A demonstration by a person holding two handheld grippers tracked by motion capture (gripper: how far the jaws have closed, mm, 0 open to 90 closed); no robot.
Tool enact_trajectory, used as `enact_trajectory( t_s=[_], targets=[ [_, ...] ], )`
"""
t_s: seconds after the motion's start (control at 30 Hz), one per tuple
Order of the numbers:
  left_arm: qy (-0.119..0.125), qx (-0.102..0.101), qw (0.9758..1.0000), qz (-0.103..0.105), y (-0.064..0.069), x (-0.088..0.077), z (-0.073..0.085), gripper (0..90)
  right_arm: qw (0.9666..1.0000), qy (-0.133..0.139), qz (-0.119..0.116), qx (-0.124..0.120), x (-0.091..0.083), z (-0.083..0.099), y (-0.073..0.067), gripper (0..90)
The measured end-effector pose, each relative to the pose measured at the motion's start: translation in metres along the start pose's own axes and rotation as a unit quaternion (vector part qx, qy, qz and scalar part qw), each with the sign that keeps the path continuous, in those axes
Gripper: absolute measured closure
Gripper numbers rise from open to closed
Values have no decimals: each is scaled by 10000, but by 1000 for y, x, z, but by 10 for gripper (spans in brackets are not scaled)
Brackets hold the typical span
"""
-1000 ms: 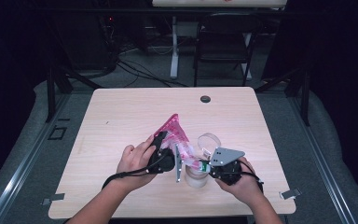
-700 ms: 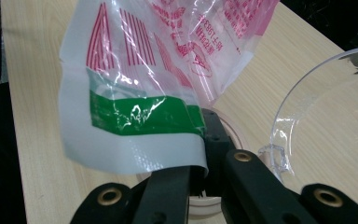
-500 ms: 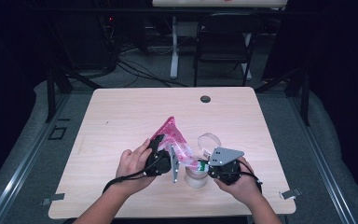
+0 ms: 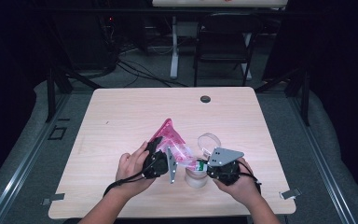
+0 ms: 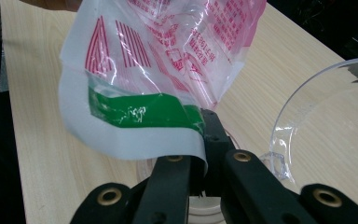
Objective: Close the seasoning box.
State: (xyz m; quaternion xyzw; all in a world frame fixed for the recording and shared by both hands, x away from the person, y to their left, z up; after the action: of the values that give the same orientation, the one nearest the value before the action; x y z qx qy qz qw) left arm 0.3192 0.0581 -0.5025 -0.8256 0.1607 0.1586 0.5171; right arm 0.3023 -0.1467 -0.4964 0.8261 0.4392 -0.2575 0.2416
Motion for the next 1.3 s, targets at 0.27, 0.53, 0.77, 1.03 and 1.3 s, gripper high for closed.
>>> enact_trajectory(
  t_s=[0.27, 0.53, 0.77, 1.03, 1.3],
  targets=[
    [-1, -216, 9997, 94, 6, 3, 4, 610, 10000, 8, 41, -15, 0, 0, 0, 900],
    [-18, -329, 9994, 124, 12, 4, 9, 609, 10000, -7, 71, -26, 2, -1, -1, 900],
    [-46, -510, 9981, 328, 20, 7, 13, 612, 10000, 15, 65, -22, 3, -1, -2, 900],
    [-17, -800, 9957, 463, 24, 10, 16, 622, 10000, -15, 81, -54, 4, -1, -3, 900],
    [-57, -918, 9941, 568, 28, 12, 21, 623, 9999, -20, 81, -68, 6, -1, -5, 900]
  ],
)
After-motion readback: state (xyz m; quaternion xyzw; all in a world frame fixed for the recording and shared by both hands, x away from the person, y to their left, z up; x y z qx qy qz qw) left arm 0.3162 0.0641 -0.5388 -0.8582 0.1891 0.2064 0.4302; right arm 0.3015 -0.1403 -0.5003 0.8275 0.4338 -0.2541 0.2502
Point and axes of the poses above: each handheld gripper's, and its own axes: x roughly forward along the jaws, z roughly out of its underside, y roughly to its right, the point moved 3 cm from there along x, roughly forward along the jaws, and after that the axes turned 5 degrees about -y, right-handed, at the moved point
